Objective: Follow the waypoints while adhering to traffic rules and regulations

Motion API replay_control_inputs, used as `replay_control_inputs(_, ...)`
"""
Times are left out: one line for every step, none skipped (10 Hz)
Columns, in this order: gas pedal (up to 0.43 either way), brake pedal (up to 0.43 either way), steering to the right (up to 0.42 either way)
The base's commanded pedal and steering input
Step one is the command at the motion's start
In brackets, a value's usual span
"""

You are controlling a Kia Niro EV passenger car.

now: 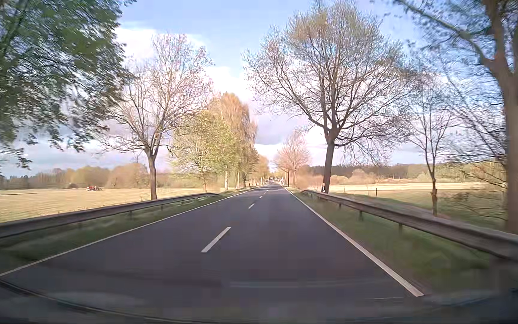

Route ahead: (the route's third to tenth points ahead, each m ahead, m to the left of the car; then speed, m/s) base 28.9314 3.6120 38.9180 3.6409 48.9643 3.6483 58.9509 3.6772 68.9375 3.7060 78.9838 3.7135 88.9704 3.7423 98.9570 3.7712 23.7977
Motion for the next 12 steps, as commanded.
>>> replay_control_inputs(0.240, 0.000, -0.001)
replay_control_inputs(0.240, 0.000, -0.001)
replay_control_inputs(0.240, 0.000, -0.002)
replay_control_inputs(0.240, 0.000, -0.001)
replay_control_inputs(0.240, 0.000, -0.002)
replay_control_inputs(0.240, 0.006, -0.002)
replay_control_inputs(0.240, 0.000, -0.002)
replay_control_inputs(0.240, 0.000, -0.001)
replay_control_inputs(0.240, 0.000, -0.002)
replay_control_inputs(0.240, 0.000, -0.001)
replay_control_inputs(0.240, 0.000, -0.001)
replay_control_inputs(0.240, 0.000, -0.001)
